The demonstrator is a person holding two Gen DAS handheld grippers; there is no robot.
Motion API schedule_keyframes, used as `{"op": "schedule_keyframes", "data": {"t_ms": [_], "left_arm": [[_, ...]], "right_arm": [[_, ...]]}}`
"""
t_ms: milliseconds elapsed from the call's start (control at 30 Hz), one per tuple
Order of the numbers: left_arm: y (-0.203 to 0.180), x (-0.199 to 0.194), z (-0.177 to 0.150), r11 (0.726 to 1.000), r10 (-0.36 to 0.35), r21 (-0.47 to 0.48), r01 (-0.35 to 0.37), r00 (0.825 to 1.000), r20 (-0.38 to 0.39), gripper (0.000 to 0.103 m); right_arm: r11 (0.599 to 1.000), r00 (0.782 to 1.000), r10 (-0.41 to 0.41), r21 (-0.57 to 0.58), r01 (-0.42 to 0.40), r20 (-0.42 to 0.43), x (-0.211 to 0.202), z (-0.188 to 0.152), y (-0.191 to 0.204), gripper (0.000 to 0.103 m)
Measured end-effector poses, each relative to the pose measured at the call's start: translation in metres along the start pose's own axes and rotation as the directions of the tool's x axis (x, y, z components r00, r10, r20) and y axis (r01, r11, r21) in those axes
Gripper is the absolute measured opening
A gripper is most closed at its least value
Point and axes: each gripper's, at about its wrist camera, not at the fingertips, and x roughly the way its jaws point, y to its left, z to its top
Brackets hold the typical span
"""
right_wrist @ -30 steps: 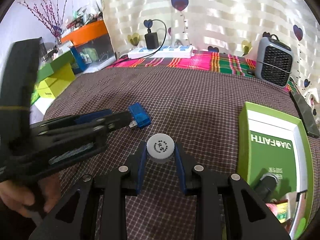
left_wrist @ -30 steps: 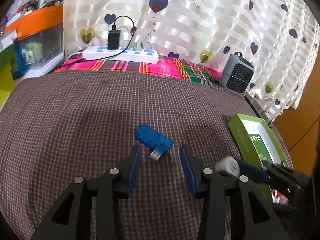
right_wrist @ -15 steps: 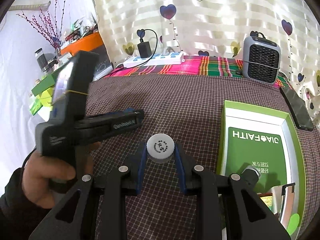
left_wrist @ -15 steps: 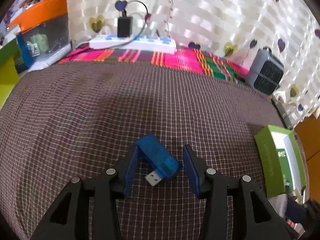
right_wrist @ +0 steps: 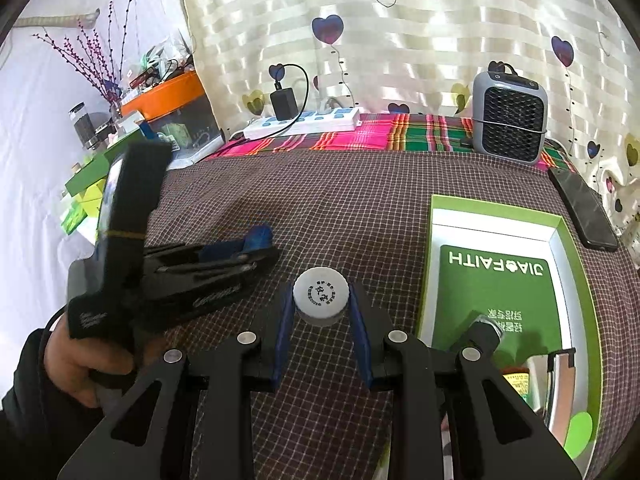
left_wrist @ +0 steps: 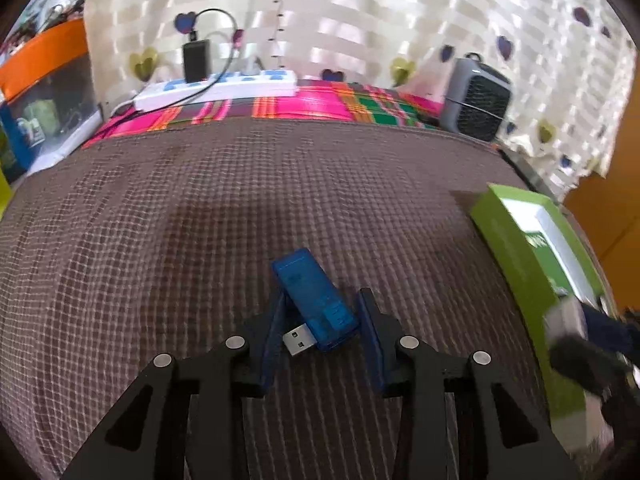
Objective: Organize rigid objects
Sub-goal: 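Carry the white container over the box with the right tool while the left tool carries the USB tester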
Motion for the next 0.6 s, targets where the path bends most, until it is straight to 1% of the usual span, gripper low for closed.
{"op": "schedule_keyframes", "data": {"t_ms": [133,300,433,600], "left_arm": [[-0.009,-0.016,-0.017,0.997,-0.062,0.039,0.062,0.998,0.002,0.035],[-0.022,-0.038,-0.037,0.991,-0.111,0.072,0.11,0.994,0.023,0.035],[-0.031,-0.053,-0.048,0.987,-0.136,0.087,0.132,0.99,0.043,0.035],[-0.043,-0.071,-0.058,0.985,-0.142,0.105,0.134,0.987,0.069,0.035]], "right_arm": [[1.0,1.0,0.0,0.003,0.0,0.001,-0.004,-0.004,-0.001,0.029],[1.0,1.0,0.002,0.004,-0.002,0.003,-0.012,-0.01,-0.002,0.029],[1.0,1.0,0.004,0.002,-0.004,0.004,-0.018,-0.016,-0.002,0.029],[1.0,1.0,0.003,-0.005,-0.003,0.006,-0.027,-0.022,-0.001,0.029]]}}
